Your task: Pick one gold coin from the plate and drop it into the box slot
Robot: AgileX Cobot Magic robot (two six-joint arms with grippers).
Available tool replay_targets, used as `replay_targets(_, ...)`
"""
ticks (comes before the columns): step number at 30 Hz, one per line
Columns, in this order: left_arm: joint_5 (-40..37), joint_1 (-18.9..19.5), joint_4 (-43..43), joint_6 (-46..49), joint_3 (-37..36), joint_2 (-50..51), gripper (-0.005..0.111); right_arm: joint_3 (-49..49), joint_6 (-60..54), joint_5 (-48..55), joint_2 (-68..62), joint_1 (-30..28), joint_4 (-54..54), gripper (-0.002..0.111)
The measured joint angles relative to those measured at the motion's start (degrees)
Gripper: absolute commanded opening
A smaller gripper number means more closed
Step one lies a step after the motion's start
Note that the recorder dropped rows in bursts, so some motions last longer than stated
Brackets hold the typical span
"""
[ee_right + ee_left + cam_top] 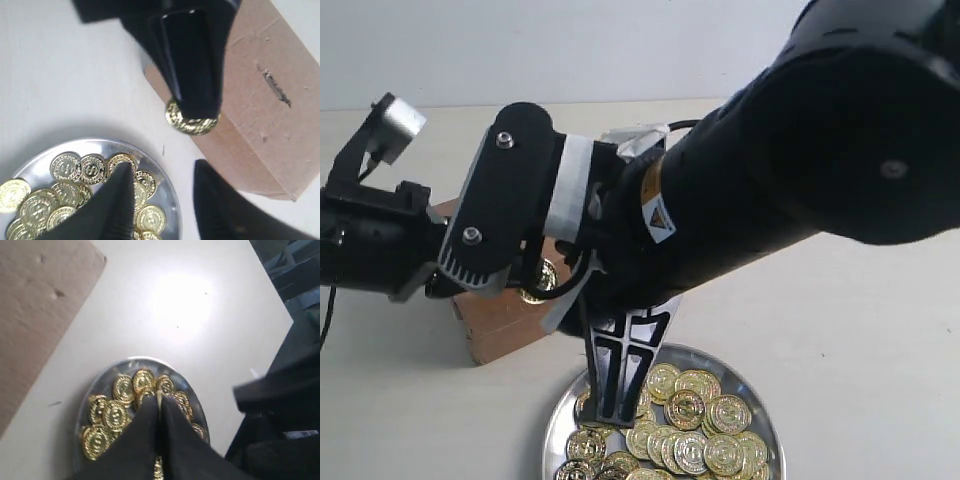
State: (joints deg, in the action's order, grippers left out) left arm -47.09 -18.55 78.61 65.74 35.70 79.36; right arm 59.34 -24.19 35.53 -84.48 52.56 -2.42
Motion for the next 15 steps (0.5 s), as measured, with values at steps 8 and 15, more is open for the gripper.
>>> replay_targets(8,6.14,0.18,-26.45,1.80,16.40,1.40,0.000,0.00,12.99,19.24,11.63,0.00,2.81,0.000)
replay_targets(15,8.75,-0.07,-28.30,16.36,18.32,9.93,0.000,-1.98,11.86,22.20,19.04,0.00,13.23,0.000)
